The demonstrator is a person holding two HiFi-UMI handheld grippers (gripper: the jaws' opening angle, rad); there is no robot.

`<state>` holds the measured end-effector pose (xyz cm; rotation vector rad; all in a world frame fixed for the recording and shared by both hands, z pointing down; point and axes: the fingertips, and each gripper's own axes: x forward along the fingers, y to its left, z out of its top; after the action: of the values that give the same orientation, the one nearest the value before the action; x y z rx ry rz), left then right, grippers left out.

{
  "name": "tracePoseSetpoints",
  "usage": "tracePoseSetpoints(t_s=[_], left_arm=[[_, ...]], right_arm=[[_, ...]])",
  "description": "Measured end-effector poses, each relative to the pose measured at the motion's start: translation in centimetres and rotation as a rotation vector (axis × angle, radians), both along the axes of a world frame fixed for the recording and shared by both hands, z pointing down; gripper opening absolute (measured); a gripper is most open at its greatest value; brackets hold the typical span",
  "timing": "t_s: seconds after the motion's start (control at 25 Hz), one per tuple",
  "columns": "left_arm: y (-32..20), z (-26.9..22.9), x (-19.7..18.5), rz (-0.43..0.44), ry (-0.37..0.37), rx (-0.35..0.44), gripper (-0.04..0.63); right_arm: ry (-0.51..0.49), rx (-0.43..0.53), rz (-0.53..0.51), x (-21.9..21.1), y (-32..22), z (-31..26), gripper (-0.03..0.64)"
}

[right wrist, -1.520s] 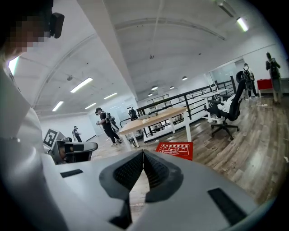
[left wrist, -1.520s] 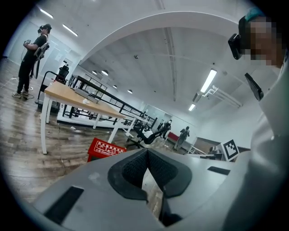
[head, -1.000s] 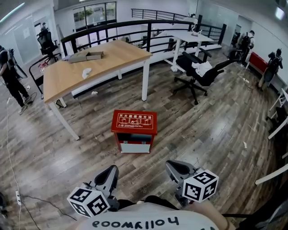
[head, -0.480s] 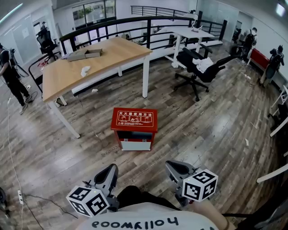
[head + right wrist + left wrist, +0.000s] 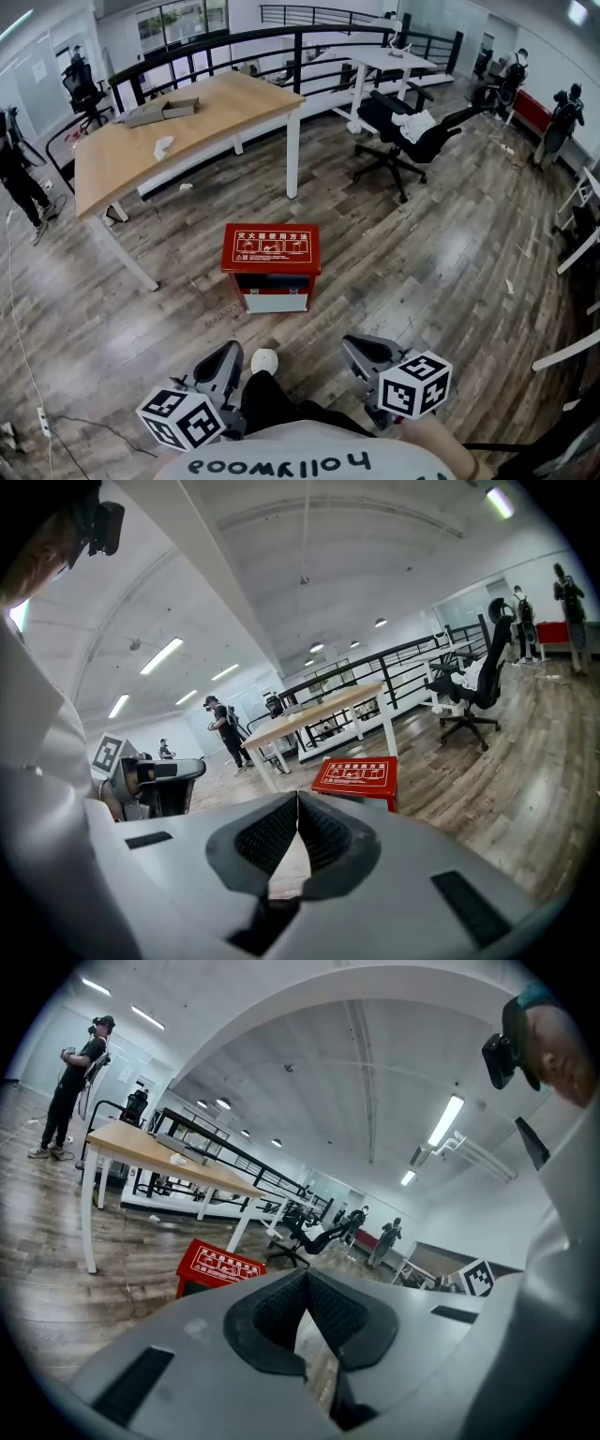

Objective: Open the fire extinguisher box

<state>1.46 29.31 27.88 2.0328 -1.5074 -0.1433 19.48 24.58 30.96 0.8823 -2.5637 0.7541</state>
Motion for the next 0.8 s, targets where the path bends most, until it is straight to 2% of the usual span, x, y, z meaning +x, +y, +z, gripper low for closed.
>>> tracePoseSetpoints(t_s=[0.36, 0.8], left_arm=[[-3.2, 1.4, -2.6, -0.021, 0.019, -0.04, 0.005], [-8.5, 2.8, -4.9, -0.002, 0.039, -0.077, 0.006]], right_arm=[[0.017, -0.016, -0.005, -2.3, -2.8, 0.8, 0.01], [0.028, -0.034, -0.004, -5.3, -8.6, 1.7, 0.01]])
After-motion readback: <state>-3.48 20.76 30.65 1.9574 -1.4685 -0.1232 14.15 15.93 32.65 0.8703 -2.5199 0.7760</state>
